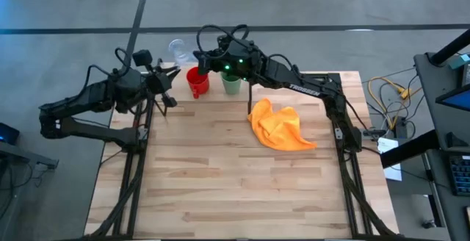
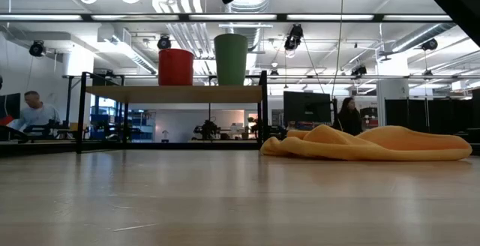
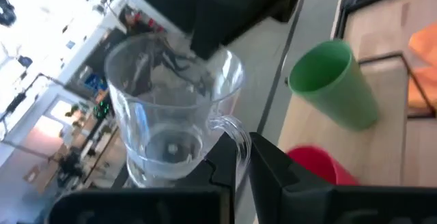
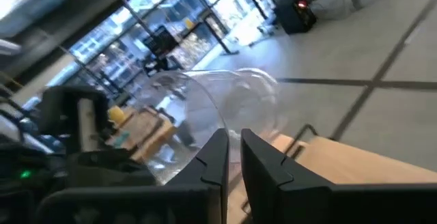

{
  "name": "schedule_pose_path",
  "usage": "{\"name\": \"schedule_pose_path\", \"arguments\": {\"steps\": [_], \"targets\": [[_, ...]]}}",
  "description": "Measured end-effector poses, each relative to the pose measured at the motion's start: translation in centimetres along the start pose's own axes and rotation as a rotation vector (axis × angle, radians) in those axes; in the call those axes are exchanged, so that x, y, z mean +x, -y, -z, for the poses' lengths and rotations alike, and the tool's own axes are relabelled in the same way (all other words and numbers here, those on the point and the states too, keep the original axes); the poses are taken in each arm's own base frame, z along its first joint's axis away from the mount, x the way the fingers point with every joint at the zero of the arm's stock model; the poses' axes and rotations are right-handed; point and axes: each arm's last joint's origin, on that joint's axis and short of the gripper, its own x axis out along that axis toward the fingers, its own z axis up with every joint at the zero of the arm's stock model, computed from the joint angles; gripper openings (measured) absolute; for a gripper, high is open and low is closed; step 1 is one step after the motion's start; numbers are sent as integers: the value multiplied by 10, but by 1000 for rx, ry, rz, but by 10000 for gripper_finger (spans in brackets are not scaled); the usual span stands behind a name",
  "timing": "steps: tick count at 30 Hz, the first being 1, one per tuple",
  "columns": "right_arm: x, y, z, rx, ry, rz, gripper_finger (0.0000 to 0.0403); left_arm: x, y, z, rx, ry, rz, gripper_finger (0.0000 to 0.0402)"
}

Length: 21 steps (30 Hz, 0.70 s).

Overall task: Stack small to large cups/mugs on shelf
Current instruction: Put the transparent mug on the shelf

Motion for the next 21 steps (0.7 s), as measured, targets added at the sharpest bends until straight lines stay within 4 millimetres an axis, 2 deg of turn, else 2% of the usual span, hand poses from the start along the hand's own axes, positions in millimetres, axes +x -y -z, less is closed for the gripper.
{"name": "schedule_pose_path", "arguments": {"steps": [4, 8, 12, 21], "targets": [[2, -3, 2, 12, -32, -76, 27, -3, -2, 5, -11, -43, -23, 3], [4, -11, 13, 28, -79, -141, 27, -6, -5, 7, -17, -72, -76, 2], [11, -9, 21, 35, -74, -145, 27, -10, -7, 10, -26, -75, -80, 2], [8, -17, 31, 6, -98, -152, 28, -17, 0, 29, -120, -196, -10, 2]]}}
